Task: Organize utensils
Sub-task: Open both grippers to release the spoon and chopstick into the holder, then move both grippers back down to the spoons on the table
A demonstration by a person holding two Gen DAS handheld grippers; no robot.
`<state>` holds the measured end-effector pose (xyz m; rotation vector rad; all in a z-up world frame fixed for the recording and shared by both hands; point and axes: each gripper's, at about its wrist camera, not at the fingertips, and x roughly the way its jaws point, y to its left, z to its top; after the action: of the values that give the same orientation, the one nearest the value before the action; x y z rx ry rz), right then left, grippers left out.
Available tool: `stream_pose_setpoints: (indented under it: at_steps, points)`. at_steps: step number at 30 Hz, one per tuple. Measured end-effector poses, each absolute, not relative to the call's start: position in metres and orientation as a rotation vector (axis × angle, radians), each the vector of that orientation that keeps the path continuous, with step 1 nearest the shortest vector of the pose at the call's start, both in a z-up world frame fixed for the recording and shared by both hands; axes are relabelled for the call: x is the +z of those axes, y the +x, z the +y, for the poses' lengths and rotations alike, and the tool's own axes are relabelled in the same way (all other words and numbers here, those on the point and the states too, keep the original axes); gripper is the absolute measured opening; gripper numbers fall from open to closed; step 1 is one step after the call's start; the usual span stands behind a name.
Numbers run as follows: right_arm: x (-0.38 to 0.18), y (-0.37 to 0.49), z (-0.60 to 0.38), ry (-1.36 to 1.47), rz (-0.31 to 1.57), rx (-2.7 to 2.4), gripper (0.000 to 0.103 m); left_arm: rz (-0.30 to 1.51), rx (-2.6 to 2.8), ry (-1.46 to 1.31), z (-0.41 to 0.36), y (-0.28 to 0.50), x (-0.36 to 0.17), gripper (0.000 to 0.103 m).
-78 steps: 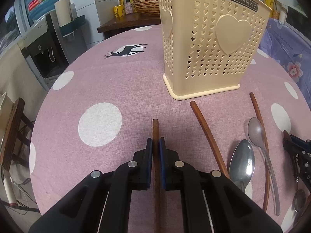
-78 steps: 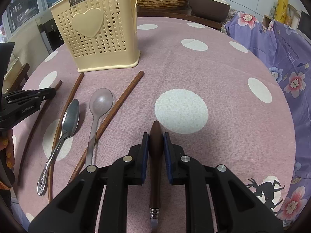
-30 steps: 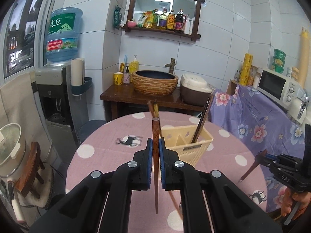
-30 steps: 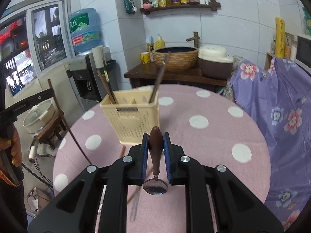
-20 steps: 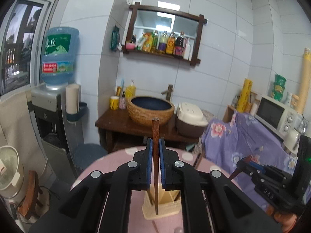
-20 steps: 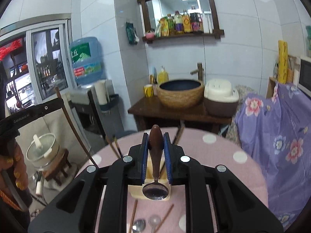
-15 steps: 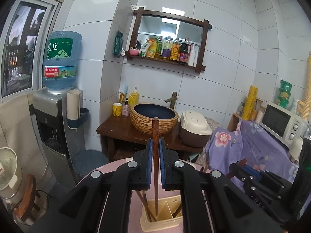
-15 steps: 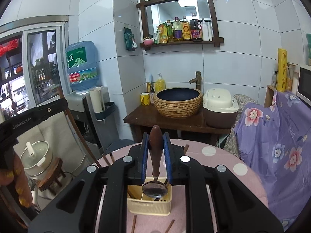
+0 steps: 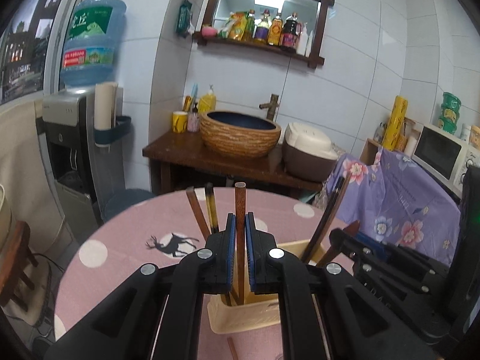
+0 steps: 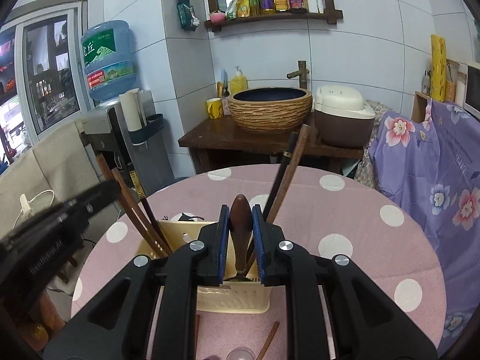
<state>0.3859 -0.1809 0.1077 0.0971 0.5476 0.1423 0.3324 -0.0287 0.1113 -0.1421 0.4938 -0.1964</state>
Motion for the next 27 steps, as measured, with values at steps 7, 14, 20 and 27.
stream_pose_setpoints:
  at_steps: [7, 14, 20, 27]
  points:
    - [0.102, 0.388, -0.182, 0.097, 0.551, 0.148, 0.016, 0.518, -0.19, -0.131, -0.028, 0.338, 0.096, 0.007]
    - [0.102, 0.364, -0.195, 0.11, 0.503, 0.144, 0.048, 0.507, -0.216, -0.178, -0.014, 0.313, 0.098, 0.064]
    - [0.073, 0.32, -0.207, 0.062, 0.55, 0.088, 0.05, 0.559, -0.189, -0.137, 0.0, 0.267, 0.066, 0.064]
    - [0.002, 0.268, -0.204, 0.011, 0.738, 0.09, 0.049, 0.712, -0.176, -0.066, 0.002, 0.216, 0.0, 0.062]
